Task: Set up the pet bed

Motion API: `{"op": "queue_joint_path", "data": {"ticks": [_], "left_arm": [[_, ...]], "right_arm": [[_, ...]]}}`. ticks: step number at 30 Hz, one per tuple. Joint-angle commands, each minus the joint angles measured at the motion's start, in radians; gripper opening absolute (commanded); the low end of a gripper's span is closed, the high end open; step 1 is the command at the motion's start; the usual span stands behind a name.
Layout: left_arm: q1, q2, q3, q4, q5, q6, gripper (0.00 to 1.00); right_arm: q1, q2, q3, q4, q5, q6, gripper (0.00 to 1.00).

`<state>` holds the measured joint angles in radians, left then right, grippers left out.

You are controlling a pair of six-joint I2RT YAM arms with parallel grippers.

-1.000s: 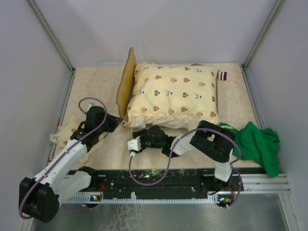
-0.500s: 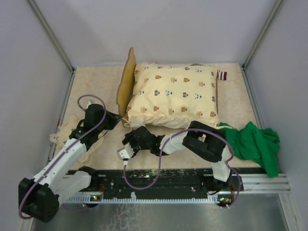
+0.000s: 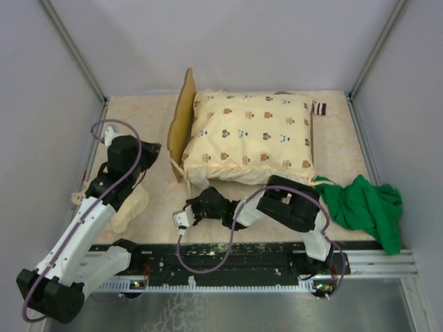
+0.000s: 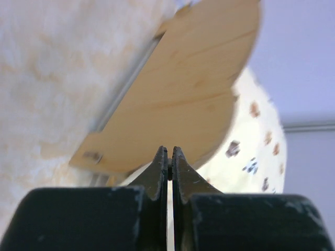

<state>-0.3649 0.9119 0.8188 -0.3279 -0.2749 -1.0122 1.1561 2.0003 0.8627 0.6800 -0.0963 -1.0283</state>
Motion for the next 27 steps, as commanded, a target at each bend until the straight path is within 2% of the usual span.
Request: {"op": "queue_joint_path", "data": {"ticks": [1, 7, 13, 19, 27], "left_arm": [[-0.002, 0.012, 0.178, 0.001, -0.193, 0.153, 0.00], [-0.002, 0.050, 0.328, 0.032, -0.337, 0.272, 0.00], [-0.001, 0.085, 0.411, 0.100, -0.369, 0.314, 0.00], [-0.001, 0.104, 0.452, 0.091, -0.335, 0.294, 0.00], [-0.001, 0.123, 0.459, 0.053, -0.353, 0.307, 0.00]], "right_arm": [[-0.006, -0.029, -0.048, 0.228, 0.010, 0.146, 0.00], [-0.028, 0.010, -0.036, 0.255, 0.017, 0.225, 0.00], [-0.038, 0.049, -0.038, 0.295, 0.057, 0.243, 0.00], [-0.059, 0.017, -0.036, 0.113, 0.045, 0.177, 0.00], [-0.074, -0.007, -0.032, -0.041, -0.009, 0.144, 0.00]]}}
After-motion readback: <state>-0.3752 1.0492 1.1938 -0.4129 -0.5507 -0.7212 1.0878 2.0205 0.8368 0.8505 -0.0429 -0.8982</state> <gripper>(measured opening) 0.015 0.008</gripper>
